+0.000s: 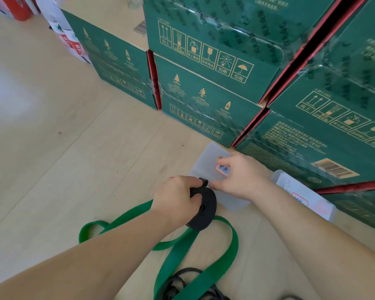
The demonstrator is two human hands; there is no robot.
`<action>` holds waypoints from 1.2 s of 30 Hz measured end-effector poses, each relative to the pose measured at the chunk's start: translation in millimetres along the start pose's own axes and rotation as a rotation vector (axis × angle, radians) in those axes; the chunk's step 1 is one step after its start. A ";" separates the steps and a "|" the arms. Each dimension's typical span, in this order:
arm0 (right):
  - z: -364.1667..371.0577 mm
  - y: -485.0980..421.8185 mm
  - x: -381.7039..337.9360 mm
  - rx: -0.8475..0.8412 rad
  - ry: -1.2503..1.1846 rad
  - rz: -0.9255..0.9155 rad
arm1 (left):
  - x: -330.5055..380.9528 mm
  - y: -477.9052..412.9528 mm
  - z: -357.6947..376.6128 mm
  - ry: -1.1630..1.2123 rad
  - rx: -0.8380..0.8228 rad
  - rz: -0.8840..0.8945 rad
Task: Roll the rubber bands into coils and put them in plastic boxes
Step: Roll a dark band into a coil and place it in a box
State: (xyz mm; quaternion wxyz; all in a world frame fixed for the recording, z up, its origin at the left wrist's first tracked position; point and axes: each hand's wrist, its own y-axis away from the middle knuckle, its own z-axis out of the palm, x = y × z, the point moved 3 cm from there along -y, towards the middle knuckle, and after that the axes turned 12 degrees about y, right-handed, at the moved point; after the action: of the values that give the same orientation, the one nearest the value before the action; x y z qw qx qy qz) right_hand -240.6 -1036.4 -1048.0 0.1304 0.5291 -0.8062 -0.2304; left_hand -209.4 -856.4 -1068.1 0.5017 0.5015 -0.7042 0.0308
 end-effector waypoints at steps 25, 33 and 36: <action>-26.7 3.8 5.0 0.010 -0.225 -0.073 | -17.6 -4.5 4.8 0.146 0.004 -0.104; -55.1 5.8 23.0 0.417 -0.068 -0.031 | 9.2 -14.9 -24.4 0.394 0.053 -0.020; -56.3 10.7 22.9 0.677 0.013 0.044 | 28.8 -24.0 -19.5 0.423 0.038 0.060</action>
State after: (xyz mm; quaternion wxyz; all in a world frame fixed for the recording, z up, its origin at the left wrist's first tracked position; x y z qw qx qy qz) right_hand -232.8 -1066.8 -994.9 -0.0426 0.5265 -0.8472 0.0564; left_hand -178.3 -877.1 -1048.2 0.6275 0.4721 -0.5972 0.1634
